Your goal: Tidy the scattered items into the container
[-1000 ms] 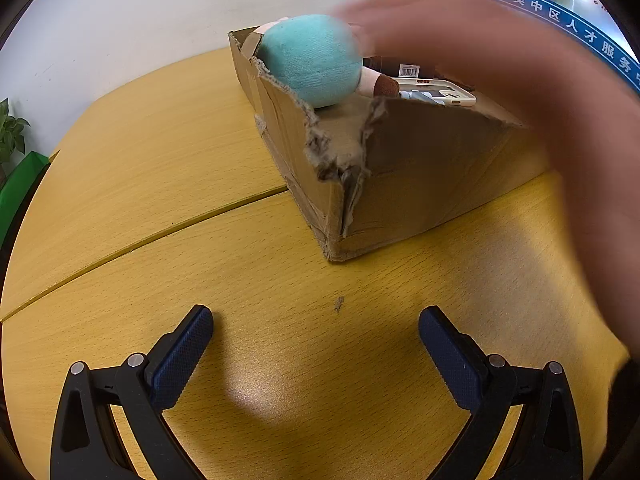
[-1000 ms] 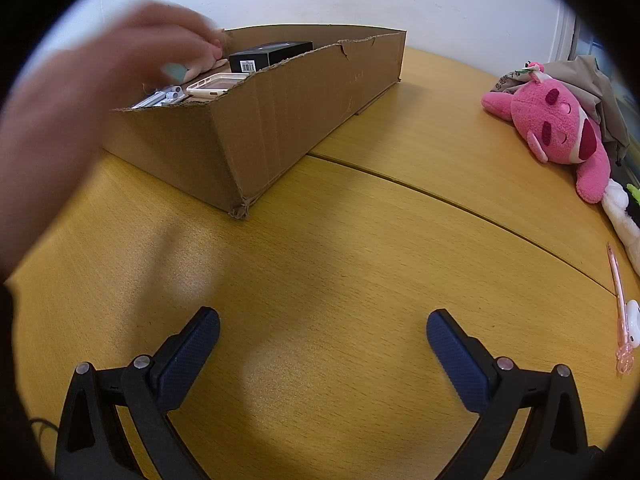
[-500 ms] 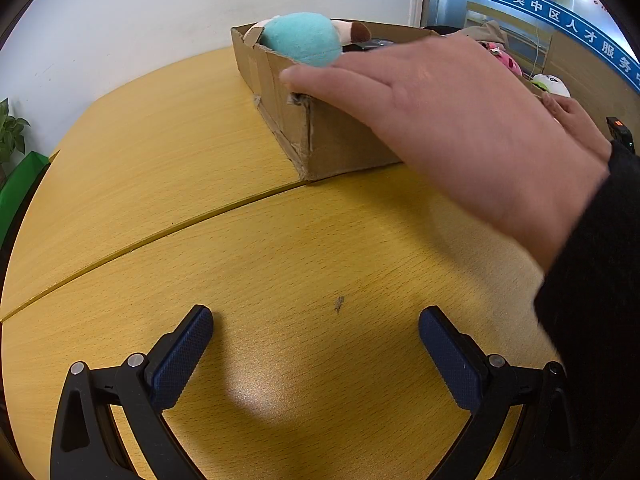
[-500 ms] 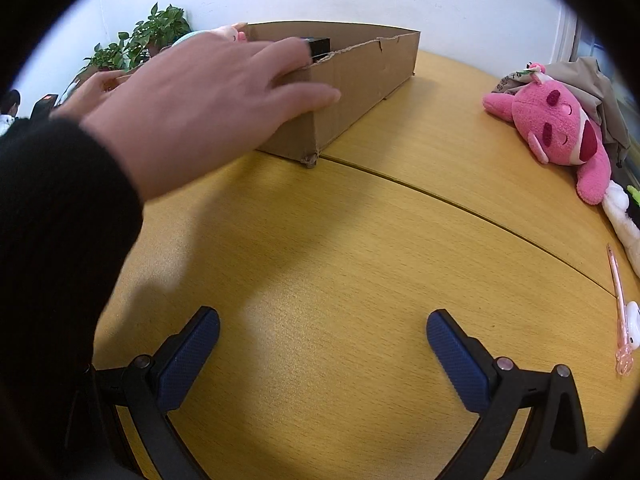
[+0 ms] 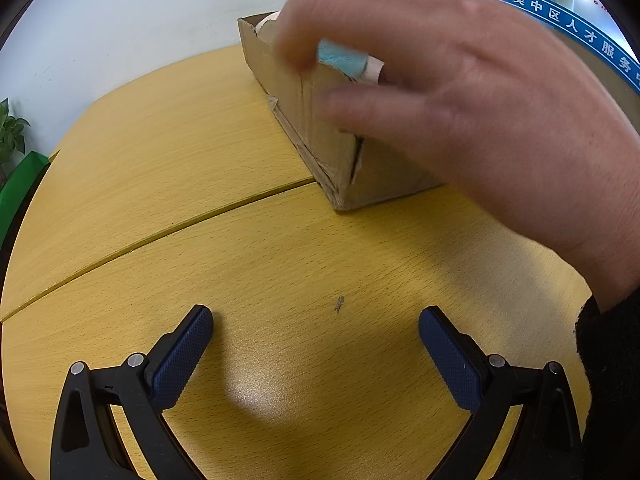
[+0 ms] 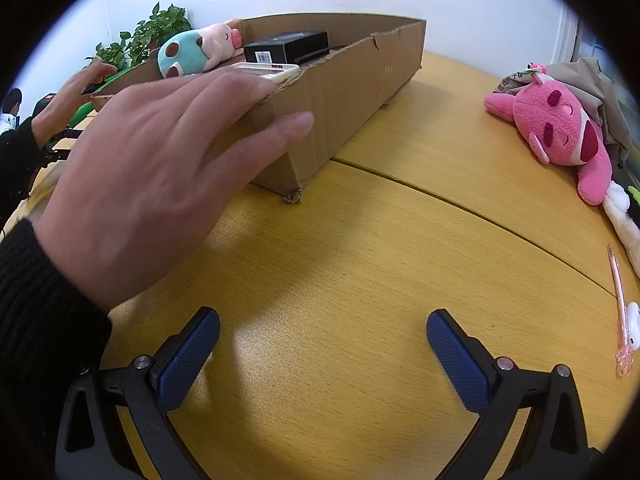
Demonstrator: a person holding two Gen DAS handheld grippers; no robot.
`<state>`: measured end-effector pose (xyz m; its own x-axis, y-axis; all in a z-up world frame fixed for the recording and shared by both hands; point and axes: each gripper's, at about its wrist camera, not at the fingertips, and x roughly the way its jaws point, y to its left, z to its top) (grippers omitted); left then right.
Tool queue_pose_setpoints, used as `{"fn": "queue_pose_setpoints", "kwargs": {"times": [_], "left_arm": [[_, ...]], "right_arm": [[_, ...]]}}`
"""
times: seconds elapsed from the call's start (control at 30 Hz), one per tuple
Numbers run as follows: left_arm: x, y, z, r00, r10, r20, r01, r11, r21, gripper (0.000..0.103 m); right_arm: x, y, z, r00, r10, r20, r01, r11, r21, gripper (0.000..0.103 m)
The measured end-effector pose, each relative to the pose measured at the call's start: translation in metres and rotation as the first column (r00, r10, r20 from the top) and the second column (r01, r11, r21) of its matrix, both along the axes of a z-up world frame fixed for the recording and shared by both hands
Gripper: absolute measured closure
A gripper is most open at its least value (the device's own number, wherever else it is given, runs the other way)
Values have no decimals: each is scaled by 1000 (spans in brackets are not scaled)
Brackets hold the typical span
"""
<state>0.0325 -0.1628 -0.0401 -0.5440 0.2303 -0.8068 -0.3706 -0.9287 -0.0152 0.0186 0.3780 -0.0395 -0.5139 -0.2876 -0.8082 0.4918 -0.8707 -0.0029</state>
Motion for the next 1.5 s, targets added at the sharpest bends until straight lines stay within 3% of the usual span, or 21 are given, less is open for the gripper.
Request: {"fn": "queue_pose_setpoints", "kwargs": {"times": [1.5], "left_arm": [[2, 2, 9, 1000, -1, 0, 1, 1000, 1, 0]], "right_arm": [[-2, 0, 0, 1000, -5, 0, 5, 1000, -2, 0]]}}
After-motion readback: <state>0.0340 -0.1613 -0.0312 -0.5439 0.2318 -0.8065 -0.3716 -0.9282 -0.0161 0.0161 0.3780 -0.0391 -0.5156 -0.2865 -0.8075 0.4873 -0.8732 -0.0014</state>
